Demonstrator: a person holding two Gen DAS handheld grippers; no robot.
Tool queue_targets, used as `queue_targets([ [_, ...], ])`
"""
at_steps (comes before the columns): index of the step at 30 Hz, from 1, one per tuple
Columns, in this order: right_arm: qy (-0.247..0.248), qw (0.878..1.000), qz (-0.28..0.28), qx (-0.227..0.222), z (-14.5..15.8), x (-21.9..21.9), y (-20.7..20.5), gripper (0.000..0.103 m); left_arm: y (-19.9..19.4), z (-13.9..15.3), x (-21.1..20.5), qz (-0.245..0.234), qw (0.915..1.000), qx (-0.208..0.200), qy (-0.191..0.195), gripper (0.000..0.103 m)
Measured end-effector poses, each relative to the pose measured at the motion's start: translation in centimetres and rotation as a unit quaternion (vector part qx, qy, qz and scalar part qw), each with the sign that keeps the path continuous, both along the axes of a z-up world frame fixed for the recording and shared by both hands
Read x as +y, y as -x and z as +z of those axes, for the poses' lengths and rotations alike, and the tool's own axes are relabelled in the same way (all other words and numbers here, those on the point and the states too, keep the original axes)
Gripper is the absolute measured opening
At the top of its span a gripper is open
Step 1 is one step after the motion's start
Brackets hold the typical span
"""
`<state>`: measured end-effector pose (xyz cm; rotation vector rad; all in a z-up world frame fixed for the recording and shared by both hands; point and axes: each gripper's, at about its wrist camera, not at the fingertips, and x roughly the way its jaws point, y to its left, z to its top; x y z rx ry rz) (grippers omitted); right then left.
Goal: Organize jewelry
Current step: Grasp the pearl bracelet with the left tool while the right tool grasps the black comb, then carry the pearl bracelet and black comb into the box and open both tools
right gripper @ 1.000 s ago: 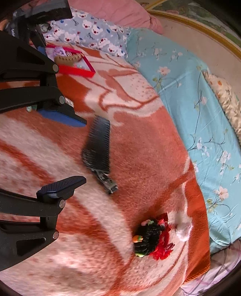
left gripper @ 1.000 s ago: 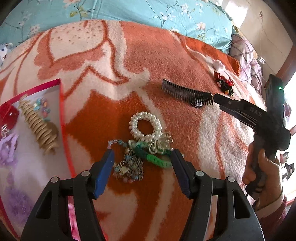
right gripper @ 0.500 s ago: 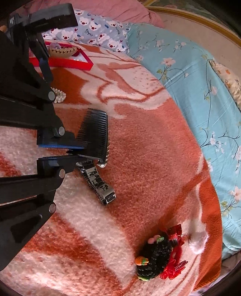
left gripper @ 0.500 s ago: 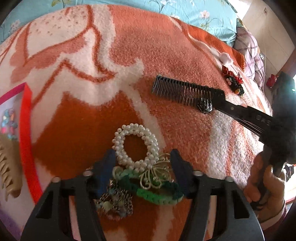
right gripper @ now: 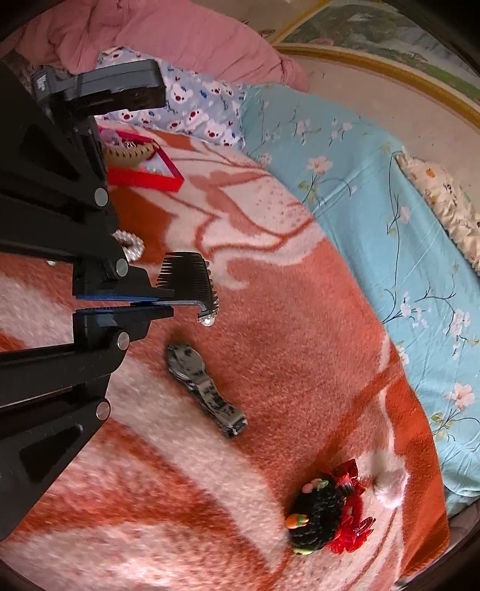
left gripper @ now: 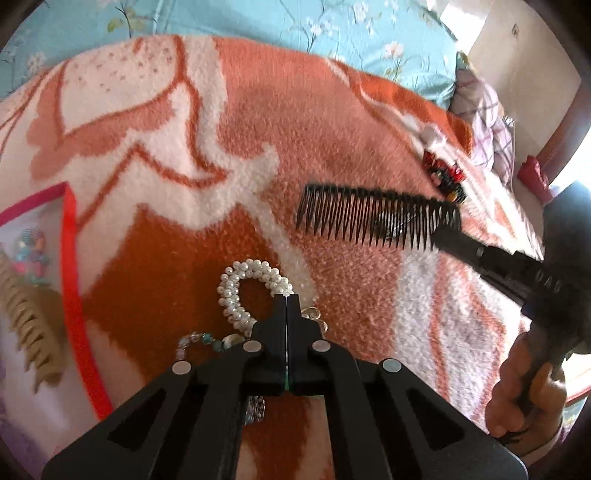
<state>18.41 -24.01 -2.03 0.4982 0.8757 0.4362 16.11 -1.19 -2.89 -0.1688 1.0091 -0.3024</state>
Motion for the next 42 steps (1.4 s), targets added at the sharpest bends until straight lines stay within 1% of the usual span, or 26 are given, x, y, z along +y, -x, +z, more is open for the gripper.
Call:
queue_targets([
  [2, -0.002, 1.0, -0.001, -0.004, 0.2, 0.0, 0.7, 0.001, 0.3, 0.3, 0.3, 0.001, 1.0, -0.001, 0.006, 0.0],
  [7, -0.003, 1.0, -0.017, -0.008, 0.4, -0.5, 2.1, 0.001, -0.6, -0.9, 0.8, 0.022, 0.9994, 0.022, -0.013, 0.0],
  [8, -0.003, 1.0, -0.019, -0.009, 0.5, -0.6, 2.3, 0.001, -0.9, -1.1, 0.7, 0.026, 0.9992, 0.024, -0.017, 0.007],
  [10, -0.006, 1.0, -0.021, -0.008, 0.5, -0.9, 2.7, 0.001, -1.5, -1.6, 0.8, 0.034, 0.9987, 0.033, -0.018, 0.033],
  [11, -0.009, 1.0, -0.022, -0.007, 0.5, -1.0, 2.9, 0.001, -2.0, -1.8, 0.8, 0.04, 0.9984, 0.035, -0.018, 0.056],
  [12, -0.009, 1.0, -0.022, -0.007, 0.5, -1.1, 3.0, 0.001, -2.1, -1.9, 0.7, 0.042, 0.9984, 0.033, -0.019, 0.063],
  [15, -0.01, 1.0, -0.023, -0.006, 0.4, -1.3, 3.3, 0.001, -3.2, -3.2, -0.1, 0.04, 0.997, 0.053, -0.041, 0.063],
  [17, -0.013, 1.0, -0.025, -0.004, 0.3, -1.5, 3.5, 0.001, -3.8, -4.2, -0.3, 0.039, 0.9965, 0.06, -0.042, 0.063],
  [19, -0.015, 1.0, -0.026, -0.003, 0.3, -1.7, 3.6, 0.001, -4.0, -4.5, -0.8, 0.035, 0.9964, 0.06, -0.048, 0.063],
  [20, -0.018, 0.999, -0.027, -0.002, 0.3, -1.8, 3.6, 0.001, -4.1, -4.5, -1.1, 0.03, 0.9964, 0.058, -0.054, 0.055],
  [21, -0.018, 0.999, -0.03, -0.002, 0.3, -1.9, 3.8, 0.001, -4.1, -4.5, -1.4, 0.024, 0.9967, 0.057, -0.053, 0.03],
  [22, -0.018, 0.999, -0.032, -0.003, 0.3, -1.9, 3.8, 0.001, -4.1, -4.5, -1.6, 0.014, 0.9973, 0.06, -0.04, 0.02],
  [23, -0.018, 0.999, -0.034, -0.003, 0.3, -2.0, 3.9, 0.001, -4.1, -4.4, -1.7, 0.012, 0.9976, 0.06, -0.034, 0.021],
  [25, -0.019, 0.999, -0.038, -0.005, 0.4, -2.2, 4.0, 0.001, -3.6, -4.0, -1.9, 0.011, 0.9978, 0.052, -0.038, 0.02],
  [27, -0.02, 0.999, -0.042, -0.008, 0.7, -2.4, 4.2, 0.001, -3.0, -3.4, -1.6, 0.013, 0.9984, 0.047, -0.028, 0.019],
  [33, -0.027, 0.999, -0.04, -0.013, 1.3, -2.2, 4.8, 0.001, 0.1, 0.0, 0.5, 0.027, 0.9995, 0.013, 0.003, 0.018],
  [38, -0.034, 0.999, -0.025, -0.016, 1.8, -0.7, 5.5, 0.001, 2.7, 2.6, 2.6, 0.04, 0.999, -0.016, 0.014, 0.018],
  [42, -0.034, 0.999, -0.01, -0.019, 2.3, 0.8, 6.0, 0.001, 4.4, 3.9, 4.5, 0.057, 0.9977, -0.03, 0.019, 0.018],
])
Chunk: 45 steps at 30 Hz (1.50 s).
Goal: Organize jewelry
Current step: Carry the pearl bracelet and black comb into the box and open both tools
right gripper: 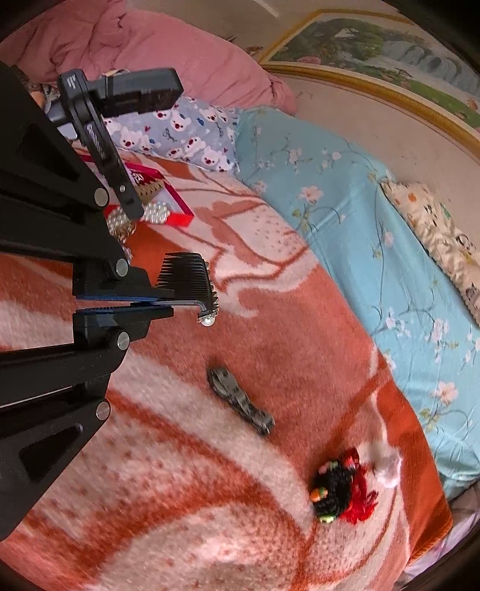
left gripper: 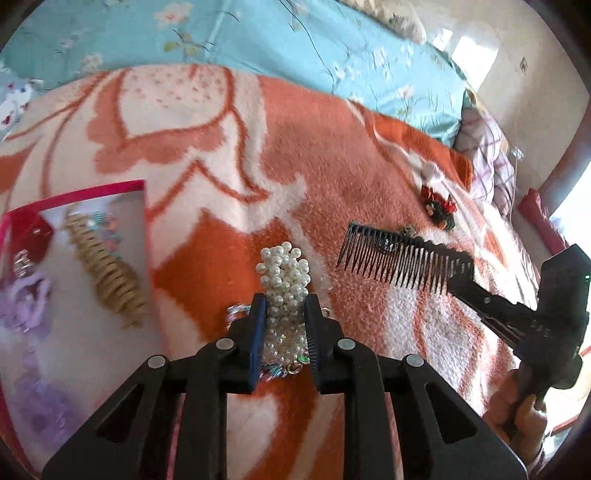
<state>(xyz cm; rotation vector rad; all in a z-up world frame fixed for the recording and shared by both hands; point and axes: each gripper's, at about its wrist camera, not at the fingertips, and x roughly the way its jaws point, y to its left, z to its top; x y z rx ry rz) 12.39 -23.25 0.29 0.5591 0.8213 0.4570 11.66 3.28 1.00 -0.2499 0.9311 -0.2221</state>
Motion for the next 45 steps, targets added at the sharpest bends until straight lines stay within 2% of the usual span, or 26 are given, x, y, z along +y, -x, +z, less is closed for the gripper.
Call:
queue_targets([
  [10, 0.0, 0.999, 0.05, -0.005, 0.8, 4.8, 1.4, 0.001, 4.5, 1.3, 5.4, 0.05, 0.9986, -0.016, 0.007, 0.018],
  [26, -0.009, 0.99, 0.144, 0.001, 0.6, 15.3, 2.9, 0.001, 9.4, 0.3, 14.7, 0.147, 0.9887, -0.014, 0.024, 0.018],
  [36, -0.007, 0.985, 0.169, 0.02, -1.6, 20.5, 3.1, 0.001, 10.2, -1.0, 18.4, 0.182, 0.9829, -0.006, 0.027, 0.018],
  [45, 0.002, 0.985, 0.167, 0.044, -4.0, 22.9, 2.1, 0.001, 8.7, -3.1, 20.5, 0.194, 0.9807, 0.014, 0.023, 0.018],
])
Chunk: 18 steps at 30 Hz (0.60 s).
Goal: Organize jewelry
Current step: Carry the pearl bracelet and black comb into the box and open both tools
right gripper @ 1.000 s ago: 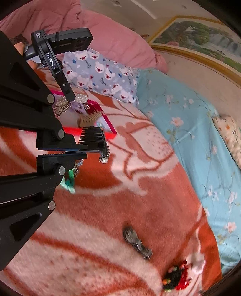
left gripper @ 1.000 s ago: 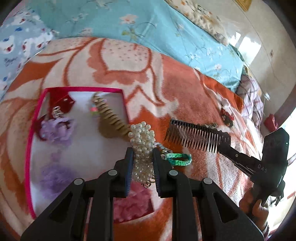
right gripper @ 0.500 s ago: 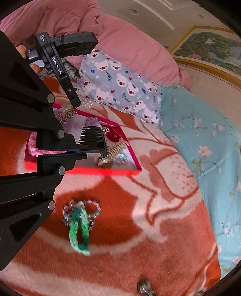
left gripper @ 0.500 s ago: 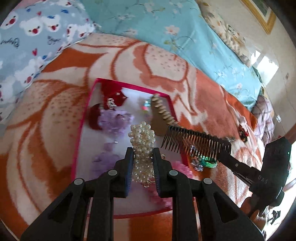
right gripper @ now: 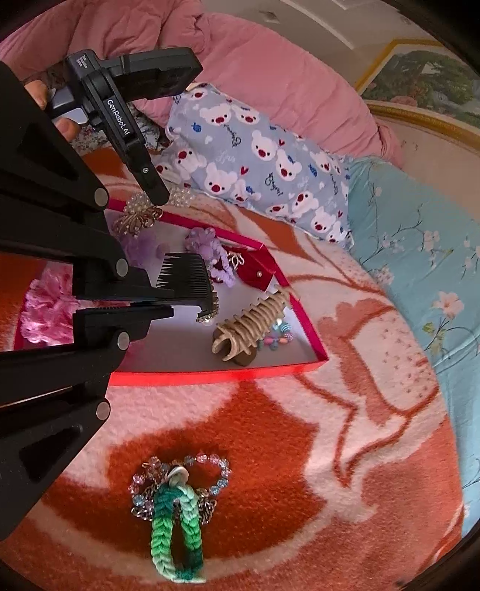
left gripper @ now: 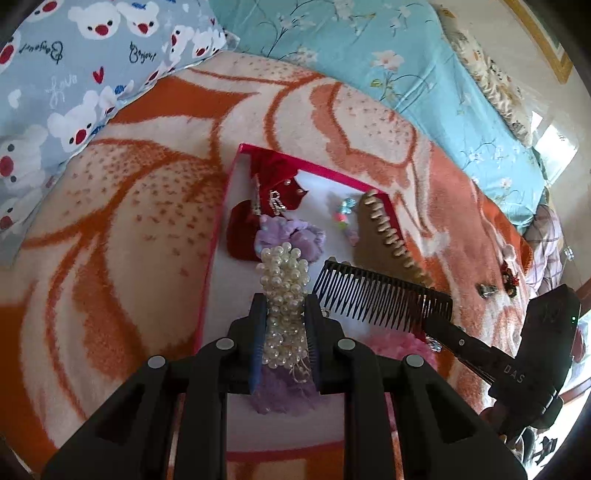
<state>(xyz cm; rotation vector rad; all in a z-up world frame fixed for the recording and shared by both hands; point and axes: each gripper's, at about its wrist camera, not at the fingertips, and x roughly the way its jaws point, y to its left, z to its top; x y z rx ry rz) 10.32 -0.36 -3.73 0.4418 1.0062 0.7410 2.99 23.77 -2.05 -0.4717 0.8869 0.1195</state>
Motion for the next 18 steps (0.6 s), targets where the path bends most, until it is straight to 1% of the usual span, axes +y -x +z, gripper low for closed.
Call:
queue_targets([
  [9, 0.014, 1.0, 0.002, 0.02, -1.9, 1.6, -1.4, 0.001, -2.1, -2.7, 0.5, 0.004, 0.9997, 0.024, 0.0, 0.018],
  [14, 0.018, 0.999, 0.005, 0.035, -2.8, 1.9, -1.9, 0.002, -2.6, -3.2, 0.5, 0.003, 0.9995, 0.031, -0.002, 0.018],
  [18, 0.021, 0.999, 0.01, 0.034, -2.7, 1.9, -2.0, 0.007, -2.6, -3.3, 0.5, 0.003, 0.9994, 0.033, -0.007, 0.02],
])
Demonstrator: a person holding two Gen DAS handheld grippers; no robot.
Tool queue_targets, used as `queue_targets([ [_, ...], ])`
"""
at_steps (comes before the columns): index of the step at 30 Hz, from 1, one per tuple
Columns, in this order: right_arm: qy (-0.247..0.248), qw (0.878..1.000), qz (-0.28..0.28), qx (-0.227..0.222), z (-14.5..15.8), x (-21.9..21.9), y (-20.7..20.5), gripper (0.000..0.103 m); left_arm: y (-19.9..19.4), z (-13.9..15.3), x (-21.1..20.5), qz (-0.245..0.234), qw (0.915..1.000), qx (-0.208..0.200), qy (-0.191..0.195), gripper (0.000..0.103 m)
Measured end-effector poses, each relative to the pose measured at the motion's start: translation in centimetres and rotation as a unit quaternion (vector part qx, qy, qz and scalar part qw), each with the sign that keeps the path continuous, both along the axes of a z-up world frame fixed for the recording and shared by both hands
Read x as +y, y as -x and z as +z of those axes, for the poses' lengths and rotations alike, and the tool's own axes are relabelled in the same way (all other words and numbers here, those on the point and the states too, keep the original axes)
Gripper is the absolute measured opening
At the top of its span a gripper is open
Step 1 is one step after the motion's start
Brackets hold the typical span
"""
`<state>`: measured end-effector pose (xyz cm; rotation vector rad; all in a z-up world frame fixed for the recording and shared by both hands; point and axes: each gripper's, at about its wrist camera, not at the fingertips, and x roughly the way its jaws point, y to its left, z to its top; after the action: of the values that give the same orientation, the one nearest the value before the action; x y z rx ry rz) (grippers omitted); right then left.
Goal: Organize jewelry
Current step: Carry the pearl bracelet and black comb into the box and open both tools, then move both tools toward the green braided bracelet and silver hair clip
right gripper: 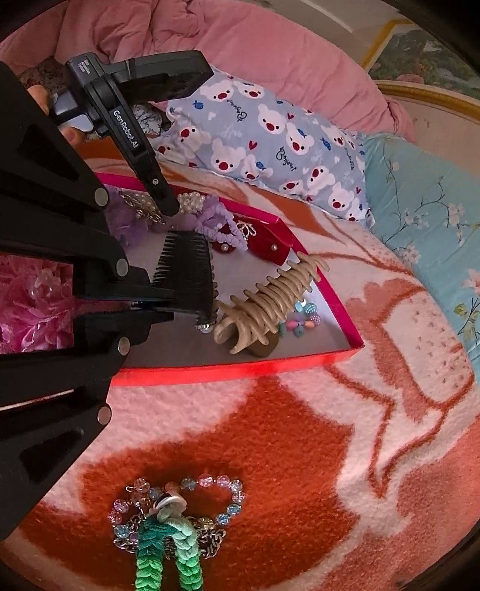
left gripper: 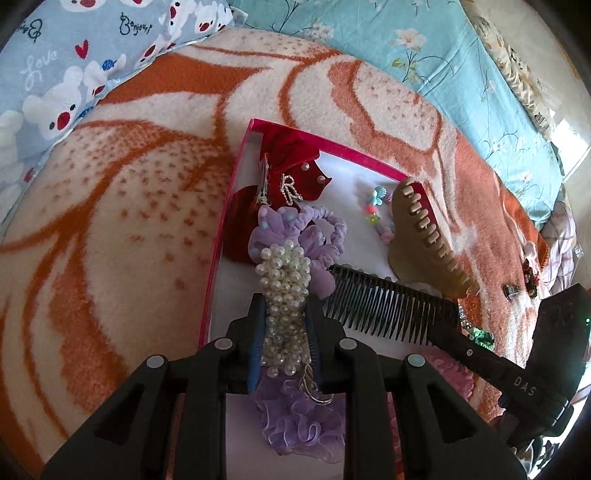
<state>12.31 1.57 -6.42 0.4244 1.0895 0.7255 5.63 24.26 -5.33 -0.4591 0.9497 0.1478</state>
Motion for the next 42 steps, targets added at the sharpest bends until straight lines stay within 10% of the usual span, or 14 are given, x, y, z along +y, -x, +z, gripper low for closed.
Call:
queue_targets([
  [11, 0.005, 1.0, 0.011, -0.008, 0.9, -0.1, 0.4, 0.032, 0.5, 0.5, 0.2, 0.005, 1.0, 0.004, -0.005, 0.023],
  [23, 0.0, 1.0, -0.001, -0.031, 3.1, -2.7, 1.5, 0.037, 1.9, 2.3, -0.6, 0.004, 0.9999, -0.01, -0.011, 0.045],
  [42, 0.003, 0.993, -0.114, -0.041, 4.4, -14.9, 1.7, 0.04, 2.4, 5.6, -6.9, -0.063, 0.9969, -0.041, -0.021, 0.045],
])
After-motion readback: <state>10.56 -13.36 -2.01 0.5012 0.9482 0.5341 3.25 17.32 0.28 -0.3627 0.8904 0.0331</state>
